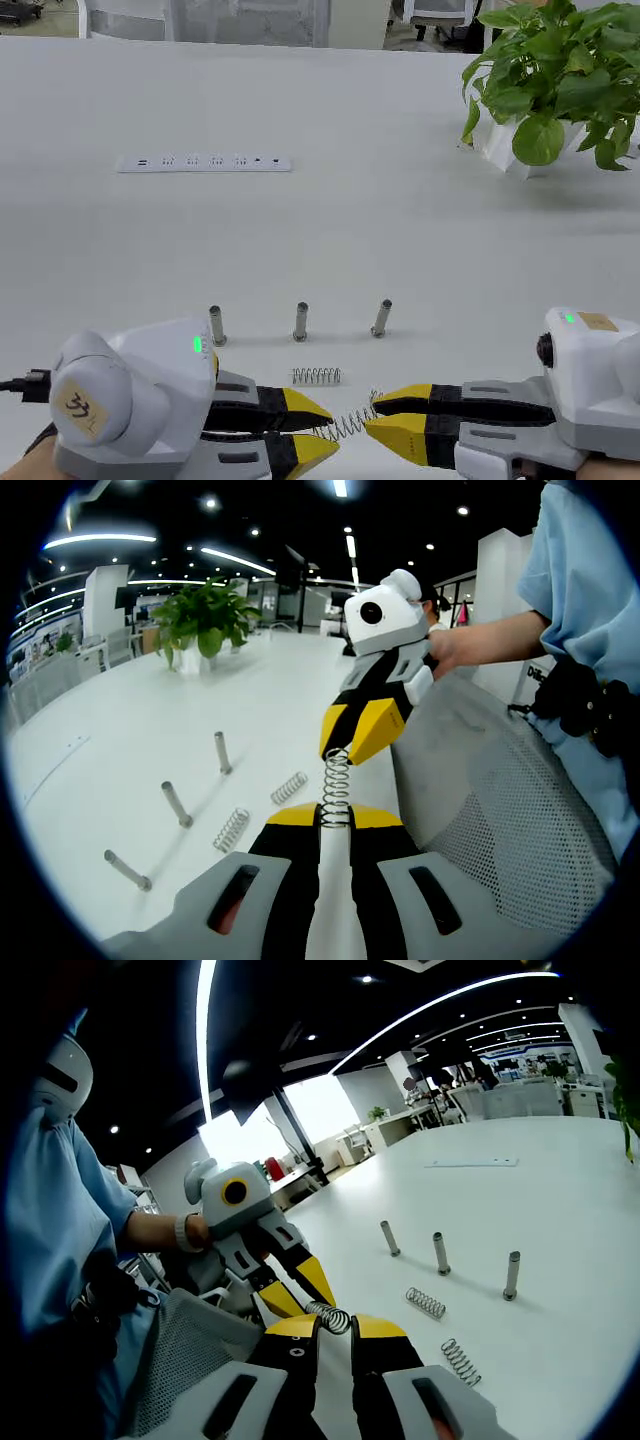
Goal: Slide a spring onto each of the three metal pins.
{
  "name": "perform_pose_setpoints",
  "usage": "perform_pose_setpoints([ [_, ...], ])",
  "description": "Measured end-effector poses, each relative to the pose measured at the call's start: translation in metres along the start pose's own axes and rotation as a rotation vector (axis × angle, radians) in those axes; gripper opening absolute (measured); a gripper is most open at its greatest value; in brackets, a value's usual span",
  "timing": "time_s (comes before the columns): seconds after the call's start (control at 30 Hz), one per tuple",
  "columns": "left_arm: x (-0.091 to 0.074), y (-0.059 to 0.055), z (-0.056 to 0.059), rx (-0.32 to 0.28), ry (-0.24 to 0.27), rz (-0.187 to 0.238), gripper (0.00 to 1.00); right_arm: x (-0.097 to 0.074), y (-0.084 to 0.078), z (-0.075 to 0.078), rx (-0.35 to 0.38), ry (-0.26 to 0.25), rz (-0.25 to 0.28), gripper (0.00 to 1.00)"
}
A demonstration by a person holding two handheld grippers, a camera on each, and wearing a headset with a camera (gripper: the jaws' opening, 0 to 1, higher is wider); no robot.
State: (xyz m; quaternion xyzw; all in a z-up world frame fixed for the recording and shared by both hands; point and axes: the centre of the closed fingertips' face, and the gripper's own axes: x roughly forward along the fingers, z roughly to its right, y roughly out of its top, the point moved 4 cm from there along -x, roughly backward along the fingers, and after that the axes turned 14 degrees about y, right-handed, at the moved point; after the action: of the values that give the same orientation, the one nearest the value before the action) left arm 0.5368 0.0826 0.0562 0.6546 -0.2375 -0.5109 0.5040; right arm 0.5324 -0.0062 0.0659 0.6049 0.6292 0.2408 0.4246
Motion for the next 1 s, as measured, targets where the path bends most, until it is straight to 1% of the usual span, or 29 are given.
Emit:
perform_pose_setpoints([
  [0.33, 0.002, 0.000, 0.003, 0.002, -0.002, -0.006, 0.07, -0.002, 0.001, -0.002, -0.013, -0.004, -0.007, 0.07],
  [0.6, 0.002, 0.000, 0.004, 0.001, -0.003, -0.012, 0.07, -0.001, 0.006, -0.007, -0.040, -0.001, -0.015, 0.07],
  [0.77, 0.004, 0.000, 0.005, 0.000, -0.002, -0.022, 0.06, -0.001, 0.010, -0.010, -0.064, -0.006, -0.023, 0.07],
  [0.83, 0.005, -0.001, 0.006, -0.008, -0.004, -0.024, 0.06, 0.000, 0.011, -0.012, -0.083, -0.013, -0.029, 0.07],
  [1.0, 0.007, -0.002, 0.008, -0.020, -0.007, -0.038, 0.06, 0.004, 0.014, -0.016, -0.124, -0.015, -0.061, 0.07],
])
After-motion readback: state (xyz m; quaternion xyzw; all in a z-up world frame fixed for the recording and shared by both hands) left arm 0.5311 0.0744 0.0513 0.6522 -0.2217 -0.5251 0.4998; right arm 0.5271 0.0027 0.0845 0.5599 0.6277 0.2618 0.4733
